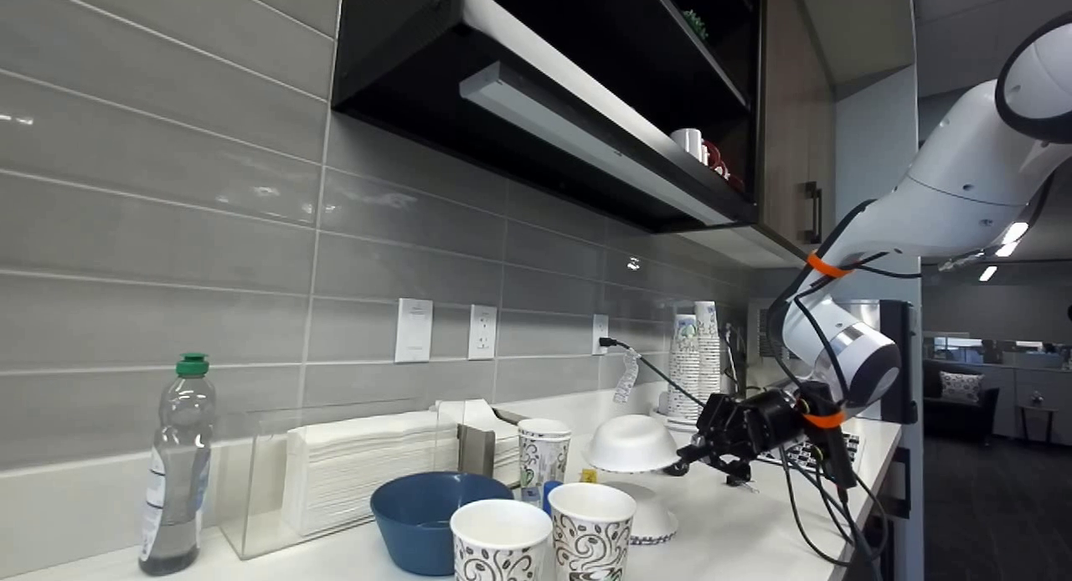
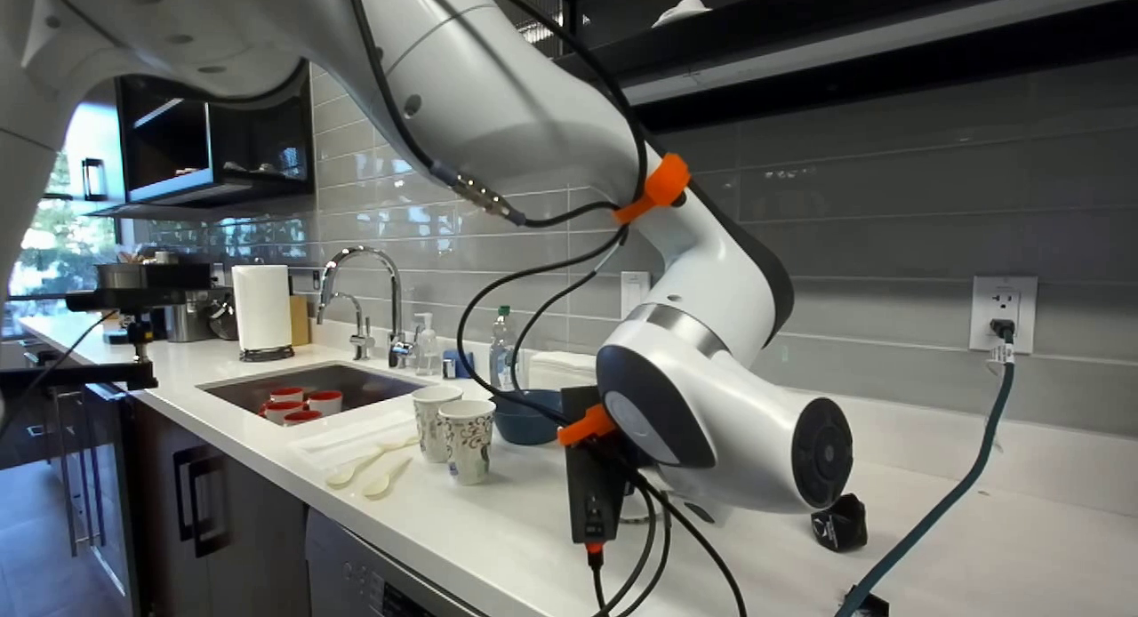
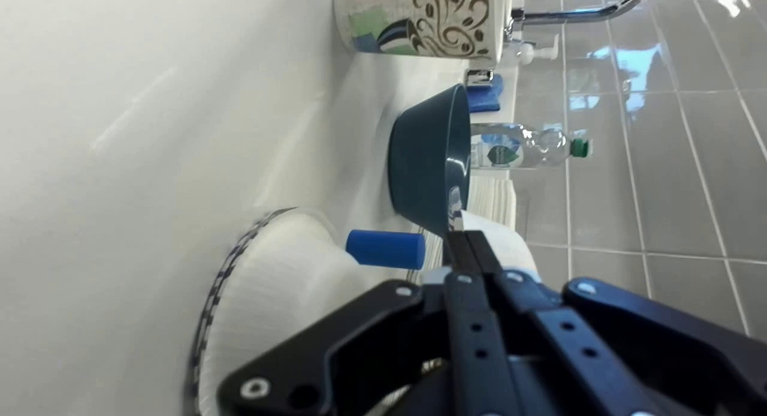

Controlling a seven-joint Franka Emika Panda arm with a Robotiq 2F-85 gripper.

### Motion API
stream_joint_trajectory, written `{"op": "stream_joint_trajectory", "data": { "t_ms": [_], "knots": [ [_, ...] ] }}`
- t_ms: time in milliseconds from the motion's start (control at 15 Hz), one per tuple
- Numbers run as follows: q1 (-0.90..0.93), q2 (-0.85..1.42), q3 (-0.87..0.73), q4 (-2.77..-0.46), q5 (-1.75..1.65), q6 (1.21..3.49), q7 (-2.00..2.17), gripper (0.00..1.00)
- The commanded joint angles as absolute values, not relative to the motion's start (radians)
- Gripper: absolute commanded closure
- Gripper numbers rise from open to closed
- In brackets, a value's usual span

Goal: Stack up the white bowls on the counter

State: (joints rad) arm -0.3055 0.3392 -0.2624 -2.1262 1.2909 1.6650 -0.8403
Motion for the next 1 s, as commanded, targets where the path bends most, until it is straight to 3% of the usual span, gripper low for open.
{"op": "stream_joint_trajectory", "data": {
  "t_ms": [0, 933],
  "knots": [
    [-0.283, 0.334, -0.261, -2.119, 1.3, 1.751, -0.755, 1.0],
    [-0.259, 0.349, -0.244, -2.118, 1.252, 1.859, -0.612, 1.0]
  ]
}}
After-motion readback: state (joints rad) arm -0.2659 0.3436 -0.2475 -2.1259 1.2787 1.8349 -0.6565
